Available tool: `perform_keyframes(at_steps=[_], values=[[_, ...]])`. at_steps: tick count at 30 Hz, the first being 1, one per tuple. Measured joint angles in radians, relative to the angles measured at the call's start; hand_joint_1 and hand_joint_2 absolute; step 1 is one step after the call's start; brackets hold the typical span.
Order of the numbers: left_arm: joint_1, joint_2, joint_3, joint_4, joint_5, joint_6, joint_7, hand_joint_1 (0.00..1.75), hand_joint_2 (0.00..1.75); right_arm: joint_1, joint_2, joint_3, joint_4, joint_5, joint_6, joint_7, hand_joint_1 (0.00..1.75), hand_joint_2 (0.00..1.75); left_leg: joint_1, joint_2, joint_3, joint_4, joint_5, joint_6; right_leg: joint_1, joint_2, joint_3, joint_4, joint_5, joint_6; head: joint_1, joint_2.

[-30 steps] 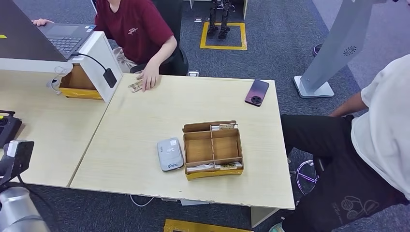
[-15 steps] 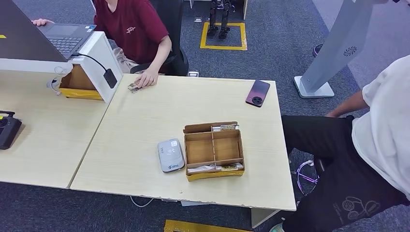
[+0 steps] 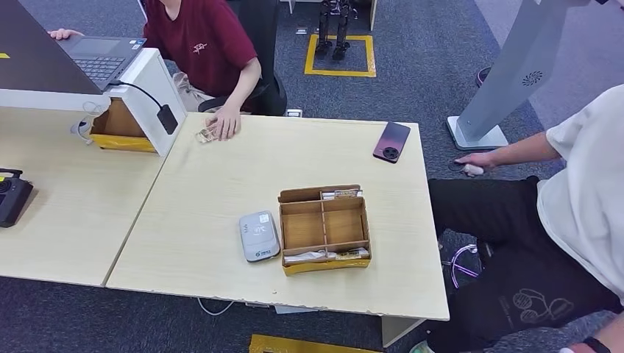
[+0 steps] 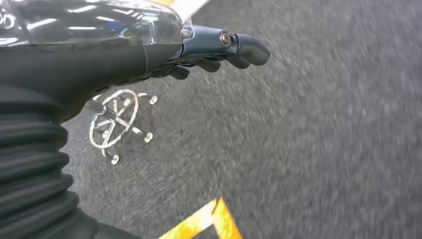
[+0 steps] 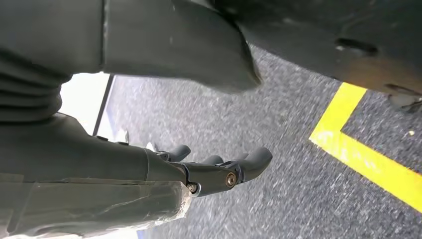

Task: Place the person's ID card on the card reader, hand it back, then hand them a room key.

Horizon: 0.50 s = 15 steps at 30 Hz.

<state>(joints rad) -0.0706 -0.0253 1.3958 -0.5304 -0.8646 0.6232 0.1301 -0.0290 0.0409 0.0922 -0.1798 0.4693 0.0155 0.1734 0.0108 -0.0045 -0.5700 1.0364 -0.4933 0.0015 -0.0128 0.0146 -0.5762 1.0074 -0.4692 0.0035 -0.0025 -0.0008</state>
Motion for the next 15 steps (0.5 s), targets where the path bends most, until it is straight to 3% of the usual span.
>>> perform_keyframes(at_steps=[2, 4, 5, 8, 9, 13, 15], values=[[0.011, -0.009, -0.059, 0.006, 0.045, -0.032, -0.006, 0.0, 0.0, 0.009, -0.002, -0.002, -0.007, -0.025, 0.0, -0.01, 0.0, 0.0, 0.0, 0.0, 0.0, 0.0, 0.0, 0.0, 0.0, 0.0, 0.0, 0.0, 0.0, 0.0, 0.0, 0.0], [0.028, -0.016, -0.154, 0.014, 0.113, -0.081, -0.016, 0.0, 0.0, 0.022, -0.004, -0.006, -0.02, -0.062, -0.001, -0.024, 0.0, 0.0, 0.001, 0.0, 0.0, 0.0, 0.0, 0.0, 0.001, 0.0, 0.0, 0.001, 0.0, 0.0, 0.0, 0.0], [0.04, -0.019, -0.224, 0.02, 0.16, -0.115, -0.024, 0.0, 0.44, 0.031, -0.004, -0.011, -0.031, -0.088, -0.001, -0.033, 0.0, 0.0, 0.001, 0.0, 0.0, 0.0, 0.0, 0.0, 0.001, 0.0, 0.0, 0.001, 0.0, 0.0, 0.0, 0.0], [0.071, -0.021, -0.412, 0.031, 0.283, -0.204, -0.042, 0.0, 0.44, 0.055, -0.008, -0.024, -0.06, -0.155, -0.002, -0.058, 0.0, 0.0, 0.0, 0.0, 0.0, 0.0, 0.0, 0.0, 0.001, 0.0, 0.0, 0.001, 0.0, 0.0, 0.0, 0.0], [0.077, -0.021, -0.447, 0.033, 0.306, -0.22, -0.045, 0.0, 0.0, 0.06, -0.009, -0.025, -0.065, -0.166, -0.002, -0.062, 0.0, 0.0, 0.0, 0.0, 0.0, 0.0, 0.0, 0.0, 0.001, 0.0, 0.0, 0.001, 0.0, 0.0, 0.0, 0.0], [0.096, -0.02, -0.563, 0.04, 0.378, -0.271, -0.056, 0.0, 0.0, 0.075, -0.01, -0.031, -0.083, -0.206, -0.003, -0.077, 0.0, 0.0, 0.0, 0.0, 0.0, 0.0, 0.0, 0.0, 0.001, 0.0, 0.0, 0.001, 0.0, 0.0, 0.0, 0.0], [0.106, -0.019, -0.622, 0.043, 0.416, -0.299, -0.061, 0.0, 0.87, 0.083, -0.011, -0.035, -0.092, -0.227, -0.004, -0.084, 0.0, 0.0, 0.0, 0.0, 0.0, 0.0, 0.0, 0.0, 0.001, 0.0, 0.0, 0.001, 0.0, 0.0, 0.0, 0.0]])
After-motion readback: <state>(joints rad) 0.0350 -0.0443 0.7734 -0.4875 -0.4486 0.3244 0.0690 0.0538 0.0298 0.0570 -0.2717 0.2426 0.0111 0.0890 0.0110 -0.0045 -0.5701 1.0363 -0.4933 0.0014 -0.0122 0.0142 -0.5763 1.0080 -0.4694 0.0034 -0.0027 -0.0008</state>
